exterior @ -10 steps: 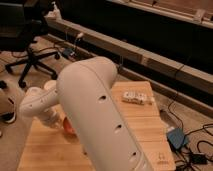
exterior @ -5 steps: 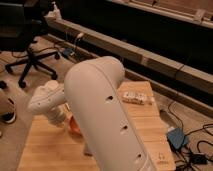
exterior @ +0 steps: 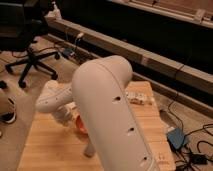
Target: Push the ceramic bowl across the table
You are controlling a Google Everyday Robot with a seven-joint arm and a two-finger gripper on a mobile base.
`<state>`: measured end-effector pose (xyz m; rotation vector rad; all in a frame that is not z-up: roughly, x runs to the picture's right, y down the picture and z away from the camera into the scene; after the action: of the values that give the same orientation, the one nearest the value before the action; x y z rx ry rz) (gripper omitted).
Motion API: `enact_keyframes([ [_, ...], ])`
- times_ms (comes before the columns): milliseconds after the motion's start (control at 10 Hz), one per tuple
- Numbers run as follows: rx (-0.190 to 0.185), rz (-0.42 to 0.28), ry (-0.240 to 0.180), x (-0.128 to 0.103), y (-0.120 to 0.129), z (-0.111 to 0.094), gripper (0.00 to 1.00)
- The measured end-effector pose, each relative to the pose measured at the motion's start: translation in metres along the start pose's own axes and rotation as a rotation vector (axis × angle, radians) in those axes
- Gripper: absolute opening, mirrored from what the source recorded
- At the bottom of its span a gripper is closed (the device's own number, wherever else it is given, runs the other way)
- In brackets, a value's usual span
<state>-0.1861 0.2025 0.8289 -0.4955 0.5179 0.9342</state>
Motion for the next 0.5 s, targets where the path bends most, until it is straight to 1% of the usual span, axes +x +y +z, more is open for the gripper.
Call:
enact_keyframes([
  [400, 0.002, 0.067, 0.016, 0.017, -0.033, 0.008, 0.00],
  [500, -0.006, 0.079, 0.018, 0.020, -0.037, 0.009, 0.03],
])
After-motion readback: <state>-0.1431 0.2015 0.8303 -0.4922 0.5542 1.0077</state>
